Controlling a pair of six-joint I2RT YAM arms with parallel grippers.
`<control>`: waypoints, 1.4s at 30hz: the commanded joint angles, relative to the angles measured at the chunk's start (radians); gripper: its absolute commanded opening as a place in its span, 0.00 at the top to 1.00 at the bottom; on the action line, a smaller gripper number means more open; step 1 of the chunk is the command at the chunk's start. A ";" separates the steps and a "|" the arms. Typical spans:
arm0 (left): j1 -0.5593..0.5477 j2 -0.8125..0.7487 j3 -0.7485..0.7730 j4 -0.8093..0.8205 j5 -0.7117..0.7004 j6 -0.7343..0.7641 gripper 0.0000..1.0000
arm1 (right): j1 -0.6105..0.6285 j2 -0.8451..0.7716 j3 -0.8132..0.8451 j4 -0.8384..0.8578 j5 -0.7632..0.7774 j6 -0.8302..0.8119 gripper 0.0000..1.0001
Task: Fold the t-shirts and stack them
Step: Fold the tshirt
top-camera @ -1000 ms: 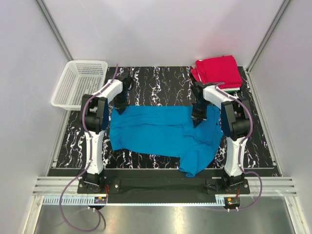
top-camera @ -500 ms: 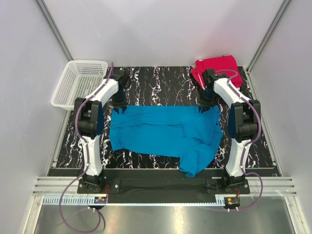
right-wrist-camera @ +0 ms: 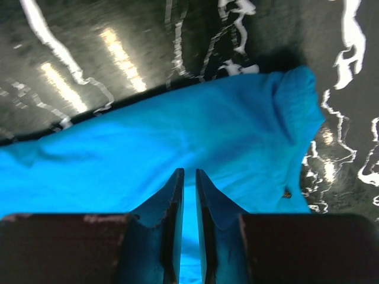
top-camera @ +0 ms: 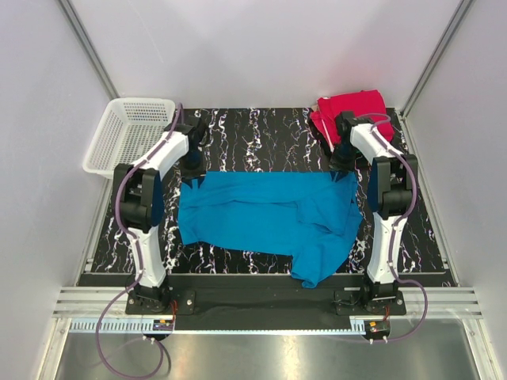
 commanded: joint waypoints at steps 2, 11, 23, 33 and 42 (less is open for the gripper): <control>0.005 0.070 0.092 0.018 0.021 0.015 0.69 | -0.031 -0.003 0.011 -0.004 0.091 0.018 0.80; 0.005 0.208 0.253 -0.033 -0.033 0.003 0.69 | -0.066 0.034 -0.016 -0.005 0.166 0.041 0.81; 0.019 0.346 0.386 -0.146 -0.079 -0.048 1.00 | -0.069 0.127 0.072 -0.054 0.142 0.064 1.00; 0.055 0.352 0.423 -0.180 -0.113 -0.057 1.00 | -0.099 0.160 0.174 -0.109 0.171 0.038 1.00; 0.066 0.365 0.429 -0.186 -0.114 -0.052 1.00 | -0.151 0.198 0.235 -0.132 0.154 0.009 1.00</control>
